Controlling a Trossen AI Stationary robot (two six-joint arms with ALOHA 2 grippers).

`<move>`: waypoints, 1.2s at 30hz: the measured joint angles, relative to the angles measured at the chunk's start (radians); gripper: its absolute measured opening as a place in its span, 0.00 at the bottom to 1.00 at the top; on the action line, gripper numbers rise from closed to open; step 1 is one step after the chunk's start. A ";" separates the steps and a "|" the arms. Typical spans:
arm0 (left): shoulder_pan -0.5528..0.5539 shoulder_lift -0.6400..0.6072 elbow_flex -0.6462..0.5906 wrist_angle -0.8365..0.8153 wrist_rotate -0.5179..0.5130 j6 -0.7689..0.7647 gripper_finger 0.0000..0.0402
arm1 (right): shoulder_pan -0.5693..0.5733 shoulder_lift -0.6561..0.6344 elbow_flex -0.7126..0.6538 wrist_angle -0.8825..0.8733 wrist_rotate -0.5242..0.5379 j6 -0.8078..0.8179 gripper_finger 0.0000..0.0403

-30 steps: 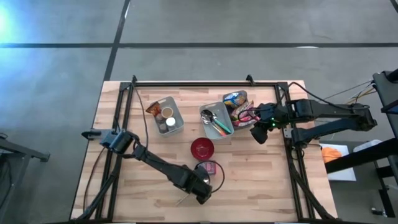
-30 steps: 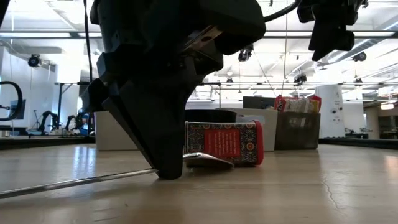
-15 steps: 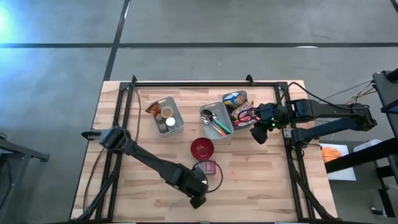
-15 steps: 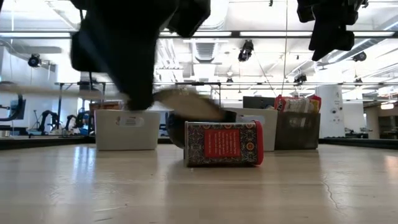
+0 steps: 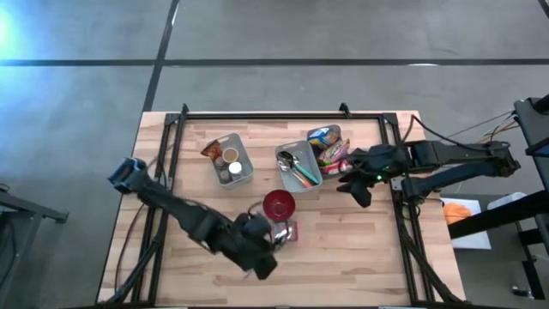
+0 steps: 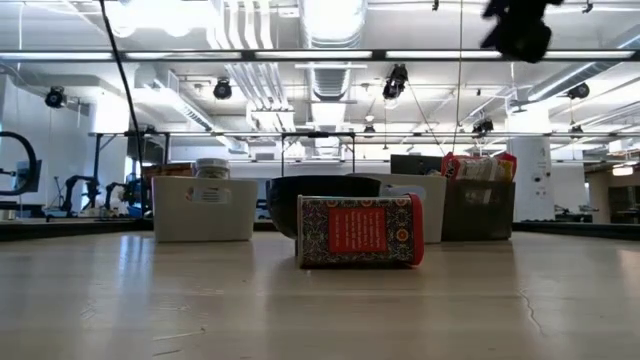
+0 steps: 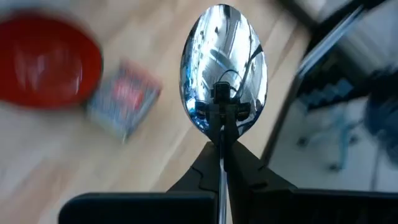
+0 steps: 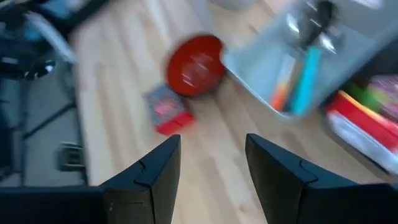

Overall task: Pick & Place Food Item
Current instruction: Put the silver spoon into the right white bin

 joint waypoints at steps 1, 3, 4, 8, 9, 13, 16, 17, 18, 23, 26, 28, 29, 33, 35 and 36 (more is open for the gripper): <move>0.009 -0.023 -0.007 0.029 -0.027 0.017 0.00 | 0.006 0.000 0.000 0.039 -0.013 -0.002 0.44; 0.036 -0.068 -0.030 0.096 -0.074 0.068 0.00 | 0.018 0.003 -0.001 0.127 -0.040 -0.003 0.44; 0.056 -0.088 -0.043 0.143 -0.083 0.102 0.00 | 0.026 0.008 -0.001 0.171 -0.053 -0.006 0.44; 0.134 -0.169 -0.113 0.395 -0.068 0.258 0.00 | 0.061 0.027 -0.008 0.362 -0.093 -0.013 0.44; 0.156 -0.186 -0.133 0.470 -0.036 0.303 0.00 | 0.071 0.031 -0.008 0.412 -0.102 -0.014 0.44; 0.244 -0.232 -0.218 0.713 0.099 0.429 0.00 | 0.102 0.054 -0.010 0.537 -0.122 -0.011 0.44; 0.312 -0.247 -0.259 0.812 0.197 0.452 0.00 | 0.119 0.076 -0.008 0.606 -0.124 0.006 0.44; 0.333 -0.249 -0.268 0.825 0.233 0.455 0.00 | 0.123 0.088 -0.008 0.634 -0.124 0.014 0.44; 0.353 -0.250 -0.275 0.842 0.265 0.455 0.00 | 0.126 0.099 -0.008 0.664 -0.123 0.026 0.44; 0.430 -0.250 -0.313 0.941 0.407 0.484 0.00 | 0.126 0.183 -0.004 0.761 -0.110 0.051 0.44; 0.461 -0.250 -0.319 0.985 0.468 0.511 0.00 | 0.126 0.235 0.005 0.819 -0.082 0.050 0.44; 0.478 -0.250 -0.319 0.985 0.510 0.524 0.00 | 0.125 0.266 0.021 0.857 -0.080 0.047 0.44; 0.487 -0.250 -0.319 0.985 0.531 0.528 0.00 | 0.125 0.280 0.032 0.869 -0.079 0.041 0.44; 0.510 -0.251 -0.318 1.014 0.601 0.532 0.00 | 0.125 0.324 0.091 0.870 -0.076 0.006 0.44; 0.513 -0.251 -0.318 1.040 0.633 0.532 0.00 | 0.125 0.344 0.124 0.870 -0.076 -0.012 0.44; 0.514 -0.251 -0.319 1.055 0.642 0.534 0.00 | 0.125 0.351 0.139 0.870 -0.076 -0.020 0.44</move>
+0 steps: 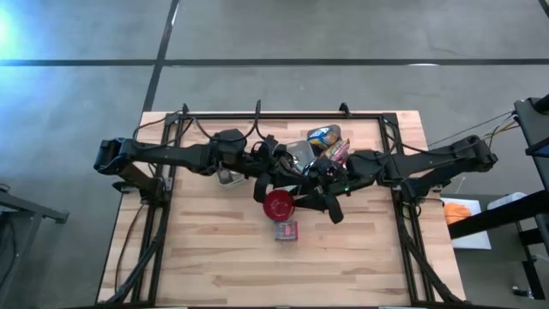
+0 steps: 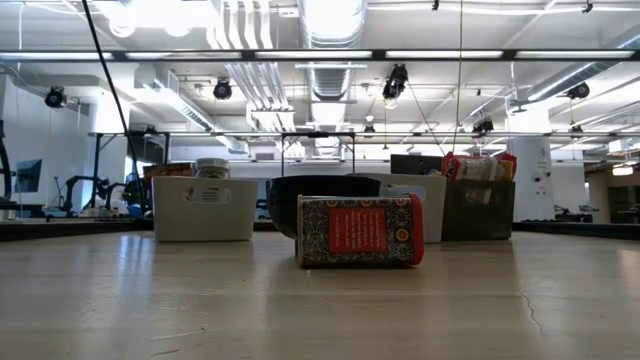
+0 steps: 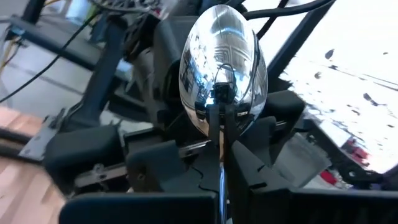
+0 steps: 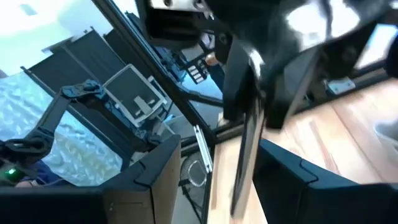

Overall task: Pick & Place Food Item
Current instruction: Put the silver spoon into the right white bin

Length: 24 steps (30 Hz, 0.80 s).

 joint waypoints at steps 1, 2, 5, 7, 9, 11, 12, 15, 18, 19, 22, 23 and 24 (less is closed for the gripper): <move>0.001 0.000 0.000 0.015 0.006 0.001 0.00 | 0.000 0.008 0.015 -0.007 0.000 -0.006 0.44; 0.000 0.000 0.000 0.026 0.013 0.001 0.00 | 0.000 0.016 0.033 -0.021 0.000 -0.011 0.43; 0.001 -0.002 0.000 0.048 0.050 0.001 0.00 | 0.000 0.033 0.080 -0.077 0.000 -0.039 0.37; 0.001 -0.007 0.000 0.053 0.072 0.000 0.00 | 0.000 0.042 0.106 -0.107 -0.005 -0.055 0.31; 0.001 -0.016 0.000 0.056 0.082 0.000 0.00 | 0.000 0.046 0.124 -0.134 -0.008 -0.061 0.23; 0.001 -0.024 0.000 0.057 0.086 0.000 0.00 | 0.000 0.050 0.138 -0.140 -0.009 -0.068 0.15; 0.001 -0.028 0.000 0.057 0.088 0.000 0.00 | 0.000 0.050 0.143 -0.150 -0.010 -0.075 0.11; 0.001 -0.040 0.000 0.055 0.094 -0.003 0.00 | 0.001 0.050 0.155 -0.154 -0.010 -0.086 0.05; 0.003 -0.047 0.000 0.054 0.093 -0.008 0.00 | 0.002 0.050 0.164 -0.153 -0.008 -0.085 0.04; 0.003 -0.047 0.000 0.054 0.094 -0.016 0.01 | 0.002 0.050 0.167 -0.158 -0.008 -0.084 0.04; 0.003 -0.049 0.000 0.045 0.099 -0.051 0.07 | 0.002 0.050 0.171 -0.162 -0.002 -0.080 0.03; 0.003 -0.050 0.000 0.038 0.100 -0.060 0.10 | 0.003 0.050 0.171 -0.164 0.006 -0.077 0.02; 0.003 -0.050 0.000 0.026 0.100 -0.066 0.12 | 0.002 0.049 0.171 -0.166 0.014 -0.075 0.02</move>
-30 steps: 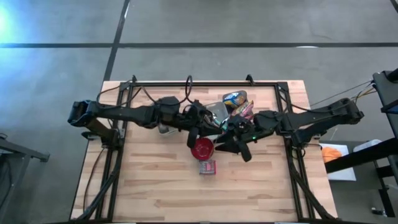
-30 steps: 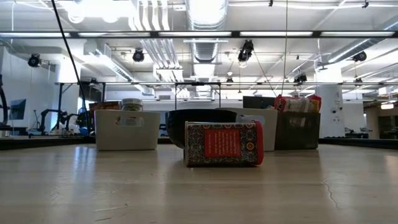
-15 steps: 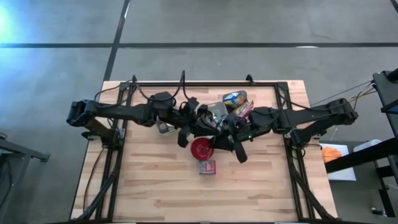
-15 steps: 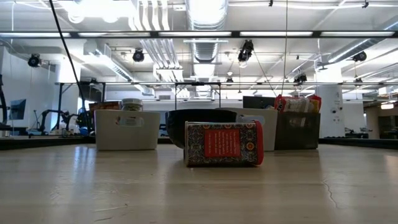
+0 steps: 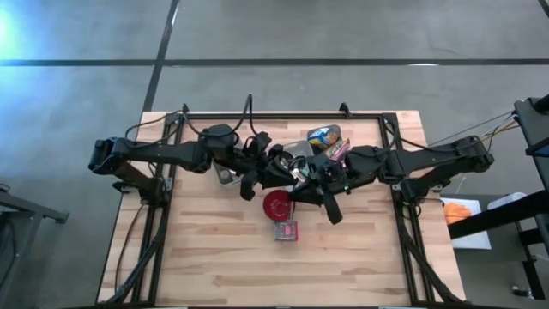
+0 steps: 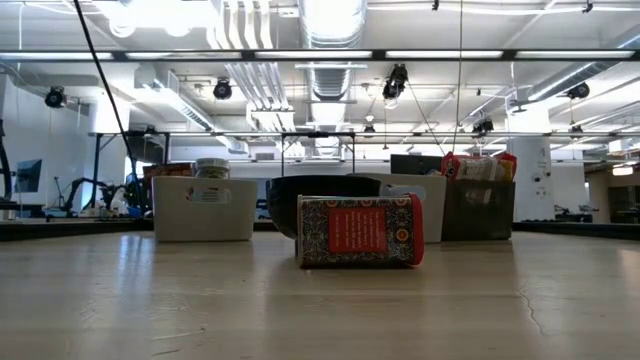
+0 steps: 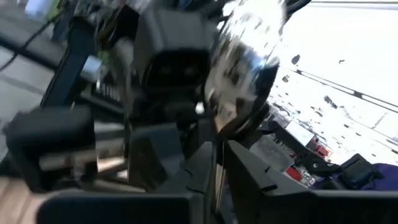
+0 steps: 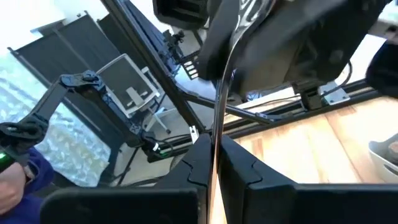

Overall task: Pick & Place Food Item
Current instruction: Put the silver spoon into the right white bin

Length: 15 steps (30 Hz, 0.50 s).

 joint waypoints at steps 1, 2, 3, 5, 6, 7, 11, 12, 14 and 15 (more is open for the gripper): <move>0.001 0.000 0.000 -0.013 0.000 -0.009 0.14 | -0.002 -0.002 0.000 -0.010 0.002 0.008 0.02; 0.001 0.000 0.000 -0.017 0.000 -0.018 0.16 | -0.004 -0.003 0.000 -0.020 0.007 0.018 0.02; 0.001 0.001 0.000 -0.020 0.000 -0.024 0.18 | -0.007 -0.003 0.000 -0.025 0.010 0.025 0.02; 0.001 0.001 0.000 -0.023 0.011 -0.033 0.21 | -0.010 -0.004 0.001 -0.037 0.014 0.028 0.02; 0.002 0.001 0.000 -0.022 0.018 -0.040 0.23 | -0.011 -0.005 0.002 -0.043 0.019 0.032 0.02; 0.003 0.001 0.000 -0.022 0.023 -0.048 0.24 | -0.011 -0.007 0.002 -0.049 0.021 0.037 0.02; 0.010 -0.015 0.000 -0.059 0.031 -0.076 0.30 | -0.013 -0.011 0.002 -0.059 0.035 0.046 0.02; 0.012 -0.023 0.000 -0.081 0.031 -0.076 0.31 | -0.013 -0.013 0.002 -0.060 0.046 0.049 0.02; 0.019 -0.049 0.000 -0.139 0.033 -0.076 0.33 | -0.015 -0.019 0.002 -0.072 0.071 0.056 0.02; 0.022 -0.067 0.000 -0.173 0.037 -0.075 0.34 | -0.020 -0.021 0.002 -0.081 0.086 0.064 0.02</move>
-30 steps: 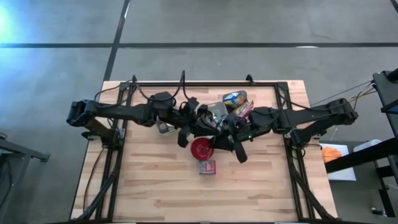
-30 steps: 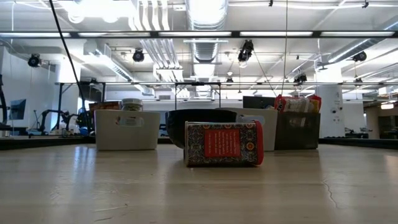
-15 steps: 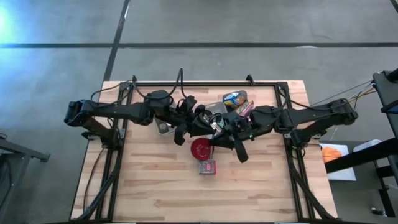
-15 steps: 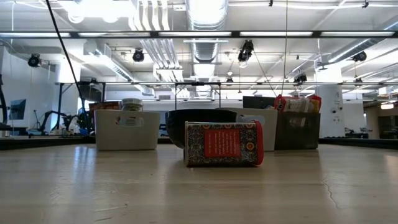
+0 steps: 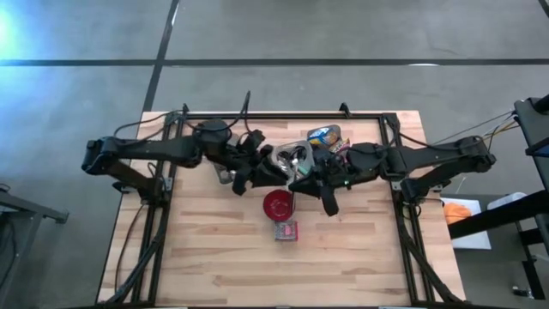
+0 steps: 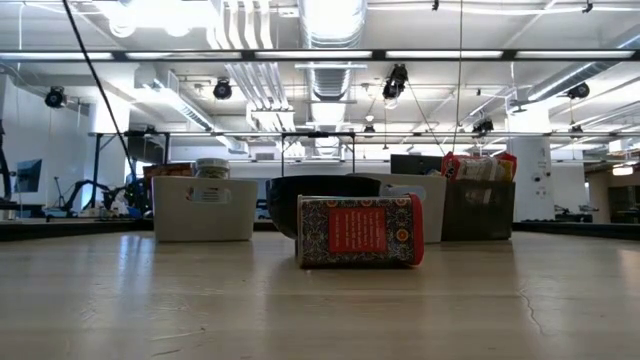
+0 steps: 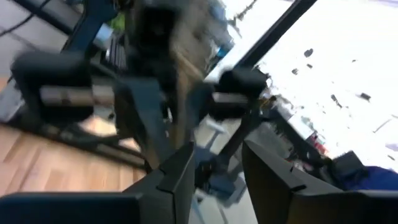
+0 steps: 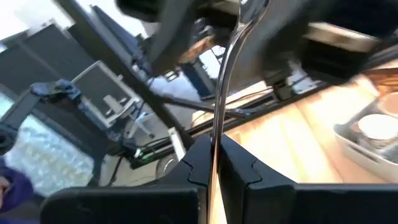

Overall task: Pick & Place Food Item
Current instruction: Put the silver spoon into the right white bin

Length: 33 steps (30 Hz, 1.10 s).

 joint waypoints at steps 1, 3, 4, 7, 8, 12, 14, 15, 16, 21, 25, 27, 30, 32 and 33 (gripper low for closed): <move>0.004 -0.017 0.000 -0.043 0.000 0.005 0.35 | -0.005 -0.003 0.000 -0.007 0.010 0.007 0.02; 0.011 -0.057 0.000 -0.137 0.004 0.025 0.35 | -0.021 -0.007 0.000 -0.042 0.032 0.016 0.02; 0.014 -0.076 0.000 -0.188 0.003 0.041 0.35 | -0.030 -0.007 0.000 -0.053 0.042 0.022 0.02; 0.018 -0.137 0.000 -0.335 -0.011 0.104 0.35 | -0.069 -0.006 0.014 -0.121 0.055 0.051 0.02; 0.018 -0.157 0.000 -0.386 -0.017 0.125 0.36 | -0.085 -0.002 0.020 -0.138 0.055 0.061 0.02; 0.017 -0.222 -0.002 -0.559 -0.033 0.205 0.36 | -0.155 0.019 0.044 -0.236 0.059 0.084 0.02; 0.017 -0.245 -0.002 -0.638 -0.064 0.251 0.36 | -0.192 0.037 0.048 -0.268 0.058 0.086 0.02; 0.017 -0.259 -0.002 -0.673 -0.084 0.279 0.36 | -0.211 0.043 0.049 -0.276 0.058 0.087 0.02; 0.014 -0.268 -0.003 -0.701 -0.102 0.317 0.36 | -0.231 0.050 0.049 -0.281 0.051 0.090 0.02; -0.008 -0.344 -0.046 -0.727 -0.179 0.452 0.36 | -0.331 0.108 0.049 -0.362 0.039 0.113 0.02; -0.007 -0.419 -0.130 -0.724 -0.184 0.450 0.36 | -0.390 0.169 0.049 -0.423 -0.025 0.107 0.02; -0.007 -0.449 -0.188 -0.720 -0.185 0.425 0.36 | -0.402 0.199 0.049 -0.432 -0.060 0.092 0.02; -0.008 -0.482 -0.276 -0.695 -0.185 0.361 0.36 | -0.419 0.242 0.049 -0.448 -0.117 0.038 0.02; -0.007 -0.497 -0.327 -0.673 -0.188 0.314 0.36 | -0.430 0.266 0.049 -0.478 -0.140 -0.016 0.02; -0.007 -0.502 -0.349 -0.661 -0.188 0.294 0.36 | -0.437 0.278 0.049 -0.497 -0.144 -0.042 0.02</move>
